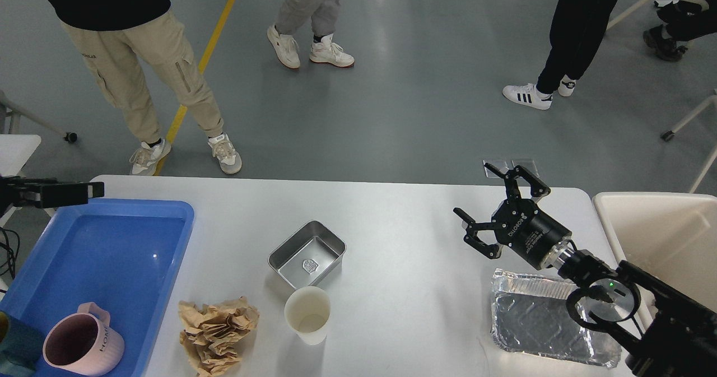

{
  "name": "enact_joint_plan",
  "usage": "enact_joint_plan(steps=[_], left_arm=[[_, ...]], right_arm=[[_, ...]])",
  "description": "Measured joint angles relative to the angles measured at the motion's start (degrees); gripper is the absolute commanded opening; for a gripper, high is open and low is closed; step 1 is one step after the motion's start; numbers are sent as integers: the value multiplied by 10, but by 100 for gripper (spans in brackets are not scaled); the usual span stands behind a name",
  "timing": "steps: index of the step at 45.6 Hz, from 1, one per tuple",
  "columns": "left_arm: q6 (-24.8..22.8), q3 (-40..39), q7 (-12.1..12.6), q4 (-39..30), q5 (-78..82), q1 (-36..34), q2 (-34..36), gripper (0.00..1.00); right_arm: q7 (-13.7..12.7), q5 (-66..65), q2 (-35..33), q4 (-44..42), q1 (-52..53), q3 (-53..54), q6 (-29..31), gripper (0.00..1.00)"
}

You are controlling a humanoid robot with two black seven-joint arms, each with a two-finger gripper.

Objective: Tidy desktop
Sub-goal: 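Release the mug and raise the left gripper out of the tray, then reach the left gripper to the steel box and grasp its edge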

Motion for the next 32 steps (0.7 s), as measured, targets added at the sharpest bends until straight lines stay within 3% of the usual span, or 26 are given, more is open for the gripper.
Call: enact_joint_plan(steps=[7, 12, 20, 32], left_arm=[[-69, 21, 9, 35, 135, -51, -102, 97], [-87, 51, 40, 73, 185, -84, -178, 97], [-86, 141, 59, 118, 218, -144, -268, 97], [-32, 246, 41, 155, 243, -186, -368, 90]], right_arm=[[0, 0, 3, 0, 0, 1, 0, 100], [0, 0, 4, 0, 0, 1, 1, 100], [0, 0, 4, 1, 1, 1, 1, 100], [0, 0, 13, 1, 1, 0, 3, 100]])
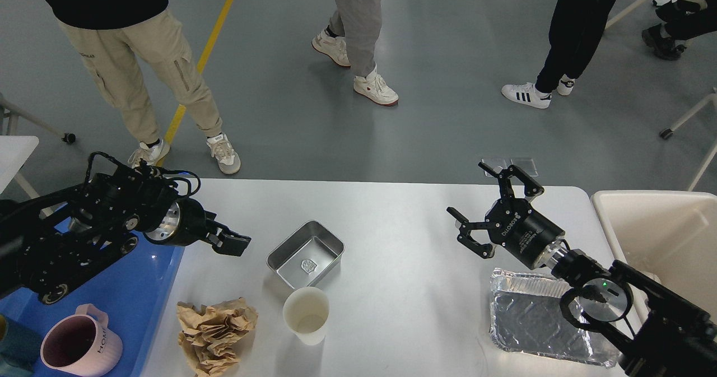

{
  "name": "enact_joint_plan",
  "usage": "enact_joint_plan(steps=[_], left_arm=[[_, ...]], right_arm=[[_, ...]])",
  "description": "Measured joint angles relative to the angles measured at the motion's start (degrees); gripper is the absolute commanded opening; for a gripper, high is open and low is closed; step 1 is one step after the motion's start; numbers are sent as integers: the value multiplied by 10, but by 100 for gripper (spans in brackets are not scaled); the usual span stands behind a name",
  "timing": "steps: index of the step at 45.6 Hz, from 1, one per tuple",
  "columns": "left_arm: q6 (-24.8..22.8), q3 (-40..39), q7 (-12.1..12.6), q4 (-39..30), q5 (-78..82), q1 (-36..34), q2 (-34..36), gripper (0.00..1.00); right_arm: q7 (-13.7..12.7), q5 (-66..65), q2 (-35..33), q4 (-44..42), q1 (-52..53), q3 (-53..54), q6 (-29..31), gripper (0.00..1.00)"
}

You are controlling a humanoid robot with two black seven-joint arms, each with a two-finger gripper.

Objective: Tidy desktop
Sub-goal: 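Reach the left gripper to the steel box and grasp its edge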

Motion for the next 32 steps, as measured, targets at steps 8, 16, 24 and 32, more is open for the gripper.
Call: enact_joint_plan(steps=[8, 16, 24, 32], left_arm=[[38, 36, -8, 43, 26, -2, -39, 89], [66, 41, -8, 93, 30, -2, -69, 86], [79, 42, -9, 104, 29, 0, -81, 86], [87, 42, -8, 111, 29, 5, -89, 86]], right_arm=[[0, 0, -1, 0, -1, 0, 3, 100], [1, 0, -4, 1, -1, 1, 5, 100], [2, 0, -3, 1, 0, 1, 6, 100], [2, 0, -1, 1, 0, 4, 6, 100]])
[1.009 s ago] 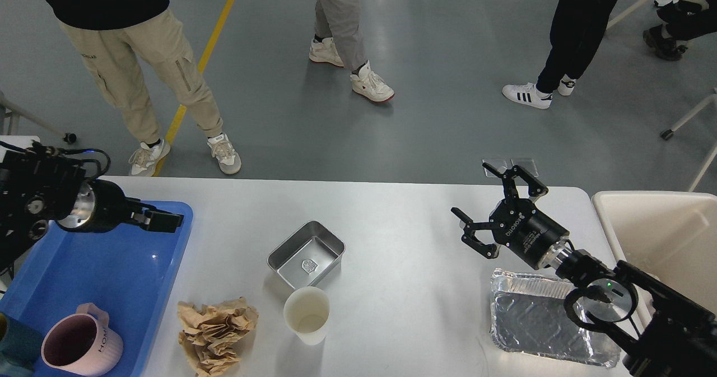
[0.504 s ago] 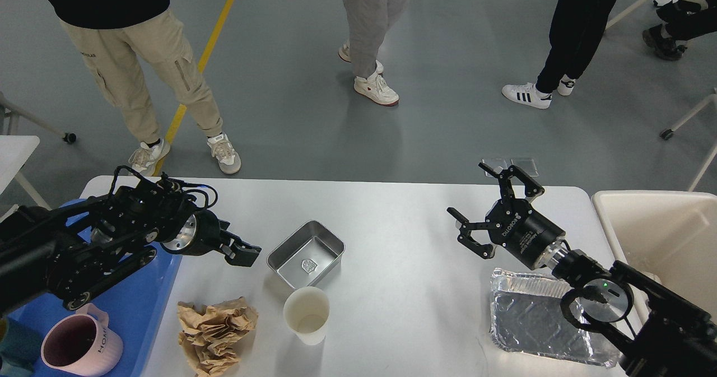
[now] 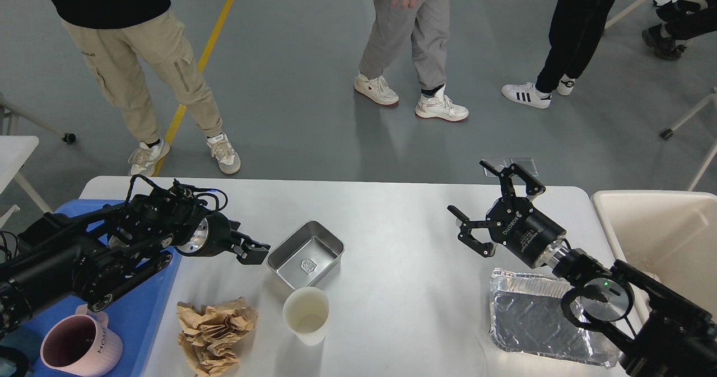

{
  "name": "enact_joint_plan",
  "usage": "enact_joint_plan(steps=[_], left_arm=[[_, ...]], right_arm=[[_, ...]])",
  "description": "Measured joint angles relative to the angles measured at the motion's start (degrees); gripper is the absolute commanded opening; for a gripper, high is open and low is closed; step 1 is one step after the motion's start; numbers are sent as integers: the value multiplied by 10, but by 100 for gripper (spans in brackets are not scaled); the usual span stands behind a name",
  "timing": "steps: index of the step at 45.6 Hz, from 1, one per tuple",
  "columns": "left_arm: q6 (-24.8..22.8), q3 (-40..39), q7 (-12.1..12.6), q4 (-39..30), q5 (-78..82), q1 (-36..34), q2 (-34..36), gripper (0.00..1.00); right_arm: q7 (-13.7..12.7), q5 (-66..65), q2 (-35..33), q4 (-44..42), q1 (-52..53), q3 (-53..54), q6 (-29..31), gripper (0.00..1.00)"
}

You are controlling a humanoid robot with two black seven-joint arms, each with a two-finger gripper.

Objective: Tidy desktop
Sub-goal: 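Reach the left gripper to the steel box and grasp its edge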

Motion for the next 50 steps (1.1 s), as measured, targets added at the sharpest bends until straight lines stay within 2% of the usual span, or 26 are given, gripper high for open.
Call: enact_joint_plan(steps=[22, 25, 32, 35, 46, 50], left_arm=[[55, 33, 1, 80, -3, 3, -61, 80], [58, 33, 1, 89, -3, 3, -71, 76], [61, 34, 1, 97, -2, 3, -83, 53], [61, 40, 0, 97, -1, 3, -83, 46], [61, 74, -2, 105, -3, 0, -76, 39], [61, 75, -4, 107, -4, 0, -73, 32]], right_arm=[[0, 0, 0, 2, -3, 2, 0, 100], [0, 0, 0, 2, -3, 2, 0, 100], [0, 0, 0, 2, -3, 4, 0, 100], [0, 0, 0, 2, -3, 5, 0, 100], [0, 0, -1, 2, -4, 6, 4, 100], [0, 0, -1, 2, -5, 6, 4, 100]])
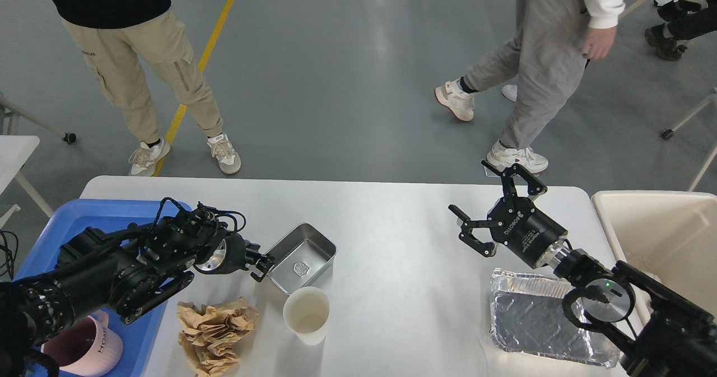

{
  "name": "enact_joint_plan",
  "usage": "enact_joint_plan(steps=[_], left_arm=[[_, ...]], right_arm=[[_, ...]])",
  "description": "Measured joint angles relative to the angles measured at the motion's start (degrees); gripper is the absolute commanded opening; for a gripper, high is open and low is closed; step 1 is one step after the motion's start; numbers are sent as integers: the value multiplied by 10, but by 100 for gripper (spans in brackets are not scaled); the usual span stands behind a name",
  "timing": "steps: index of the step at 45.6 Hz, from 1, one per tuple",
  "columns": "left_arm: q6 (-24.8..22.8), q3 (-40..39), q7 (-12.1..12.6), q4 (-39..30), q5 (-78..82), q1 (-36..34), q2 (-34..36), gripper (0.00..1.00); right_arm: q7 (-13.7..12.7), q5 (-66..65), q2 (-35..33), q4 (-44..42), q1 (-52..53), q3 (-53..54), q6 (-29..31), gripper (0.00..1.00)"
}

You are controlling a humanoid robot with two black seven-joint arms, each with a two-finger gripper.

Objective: Tidy desktop
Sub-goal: 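Reach the left gripper to the steel box and grasp its edge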

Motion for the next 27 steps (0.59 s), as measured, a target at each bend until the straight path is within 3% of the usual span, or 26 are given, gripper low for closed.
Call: enact_joint_plan(steps=[3, 13, 27], left_arm=[[0, 0, -4, 2, 0, 0, 1, 23], [-3, 2, -30, 3, 4, -4, 2, 7], [-6, 9, -51, 3, 5, -7, 9, 1]], right_arm=[[0, 0, 0, 0, 0, 0, 0, 100], [1, 0, 1, 0, 0, 1, 0, 100], [1, 0, 1, 0, -1, 3, 0, 100]])
